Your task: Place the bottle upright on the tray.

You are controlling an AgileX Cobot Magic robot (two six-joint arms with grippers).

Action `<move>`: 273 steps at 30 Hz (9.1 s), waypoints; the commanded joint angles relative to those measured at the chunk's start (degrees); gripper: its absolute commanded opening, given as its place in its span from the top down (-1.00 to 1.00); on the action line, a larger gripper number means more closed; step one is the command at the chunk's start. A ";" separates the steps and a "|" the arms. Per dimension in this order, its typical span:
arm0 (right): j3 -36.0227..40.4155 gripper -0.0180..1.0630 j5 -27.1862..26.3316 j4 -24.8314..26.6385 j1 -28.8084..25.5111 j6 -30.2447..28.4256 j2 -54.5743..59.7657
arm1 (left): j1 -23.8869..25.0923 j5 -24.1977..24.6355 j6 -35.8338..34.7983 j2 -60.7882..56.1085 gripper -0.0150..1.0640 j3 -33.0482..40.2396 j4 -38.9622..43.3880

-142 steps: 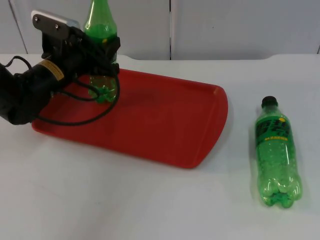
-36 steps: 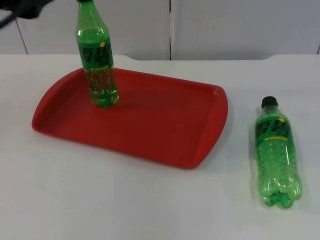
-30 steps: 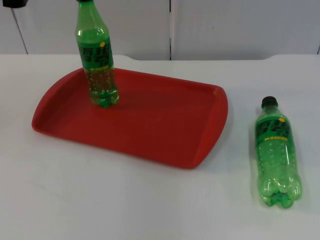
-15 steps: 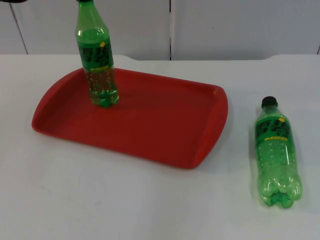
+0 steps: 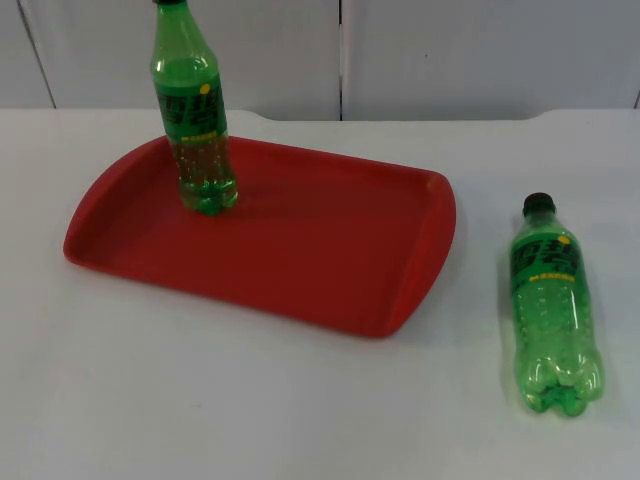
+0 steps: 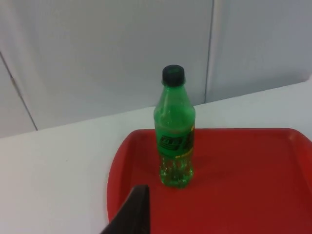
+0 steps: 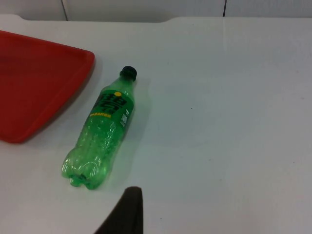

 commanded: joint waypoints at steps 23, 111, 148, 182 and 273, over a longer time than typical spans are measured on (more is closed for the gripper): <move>0.39 -0.92 -0.04 0.08 -0.31 -0.15 -0.23 | -0.38 19.01 14.05 -23.05 -0.97 0.27 -13.29; 0.39 -0.92 -0.04 0.08 -0.31 -0.15 -0.23 | -0.38 38.24 15.81 -45.09 -0.97 12.07 -15.45; 0.12 -0.92 0.29 0.25 -0.31 0.57 -0.23 | -0.38 38.24 15.81 -45.09 -0.97 12.07 -15.22; -33.50 -0.91 7.95 2.49 -0.31 1.17 61.74 | -0.38 38.24 15.81 -45.09 -0.97 12.07 -15.22; -59.49 -0.76 -13.10 -5.43 18.33 35.05 129.95 | -0.38 38.24 15.91 -45.09 -0.97 12.07 -15.03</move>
